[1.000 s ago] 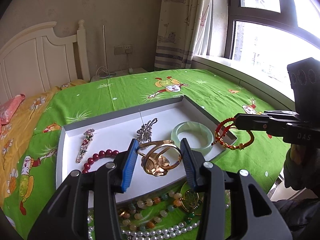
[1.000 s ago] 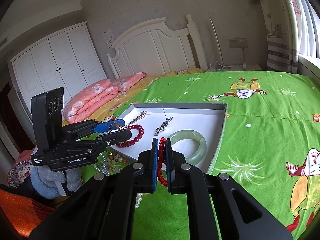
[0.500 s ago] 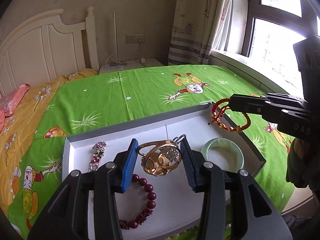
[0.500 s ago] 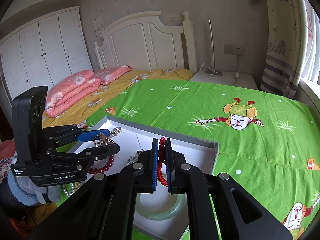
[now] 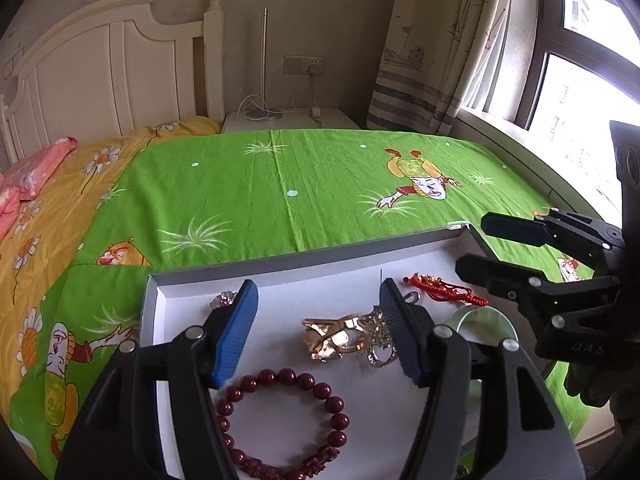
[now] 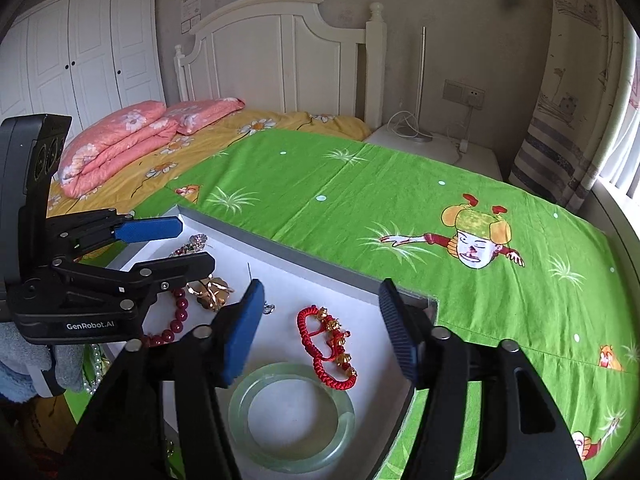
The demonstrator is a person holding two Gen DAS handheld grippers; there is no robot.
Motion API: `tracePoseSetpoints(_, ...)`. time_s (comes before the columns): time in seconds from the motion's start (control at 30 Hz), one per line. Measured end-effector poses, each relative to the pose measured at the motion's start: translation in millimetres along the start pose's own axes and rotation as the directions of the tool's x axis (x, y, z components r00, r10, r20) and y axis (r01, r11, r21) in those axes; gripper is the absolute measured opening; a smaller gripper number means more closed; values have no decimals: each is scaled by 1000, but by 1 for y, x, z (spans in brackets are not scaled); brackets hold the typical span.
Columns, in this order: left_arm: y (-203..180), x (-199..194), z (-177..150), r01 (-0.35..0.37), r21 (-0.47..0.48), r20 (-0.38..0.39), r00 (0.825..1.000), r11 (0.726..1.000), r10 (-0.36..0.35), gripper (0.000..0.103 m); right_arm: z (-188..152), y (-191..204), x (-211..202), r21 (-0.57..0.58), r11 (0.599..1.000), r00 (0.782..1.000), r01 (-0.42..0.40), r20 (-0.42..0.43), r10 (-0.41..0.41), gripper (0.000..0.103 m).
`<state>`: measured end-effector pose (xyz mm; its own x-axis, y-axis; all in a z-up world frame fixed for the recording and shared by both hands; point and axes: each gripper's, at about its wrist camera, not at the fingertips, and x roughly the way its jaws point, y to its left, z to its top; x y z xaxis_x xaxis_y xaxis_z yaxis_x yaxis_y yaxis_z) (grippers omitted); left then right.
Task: Organize jewelry
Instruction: 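Lower the gold ring into the tray with the left tool while the right tool drops the cord bracelet there, then withdraw both tools from the tray back toward the remaining jewelry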
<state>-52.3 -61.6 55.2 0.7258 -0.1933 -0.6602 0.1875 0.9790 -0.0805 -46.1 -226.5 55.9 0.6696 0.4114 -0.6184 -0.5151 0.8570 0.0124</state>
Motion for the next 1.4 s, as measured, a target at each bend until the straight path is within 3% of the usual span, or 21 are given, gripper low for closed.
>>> tracePoseSetpoints(0.07, 7, -9, 0, -9, -17, 22, 1000, 1000, 10, 65, -1, 3, -8, -9, 1000, 1000, 1, 13, -1, 62)
tracePoseSetpoints(0.37, 33, -50, -12, -78, -84, 111, 990, 993, 87, 94, -20, -5, -40, 9, 1000, 999, -8, 52, 8, 62)
tracePoseSetpoints(0.5, 34, -64, -28, -80, -95, 132, 987, 992, 92, 100, -40, -6, -52, 26, 999, 998, -25, 52, 24, 62)
tracePoseSetpoints(0.67, 37, -87, -60, -62, -128, 153, 985, 990, 82, 101, -74, 3, -75, 19, 998, 996, -61, 62, 60, 62)
tracePoseSetpoints(0.9, 48, -106, -110, -108, -164, 129, 983, 980, 130, 101, -115, 15, -95, 31, 994, 993, -107, 57, 105, 67)
tracePoseSetpoints(1.17, 47, -117, -161, -101, -175, 100, 988, 979, 120, 101, -128, 43, -93, -7, 986, 986, -164, 36, 164, 67)
tracePoseSetpoints(1.4, 52, -121, -181, -80, -200, 106, 989, 976, 103, 101, -136, 65, -82, -25, 975, 975, -221, -23, 220, 67)
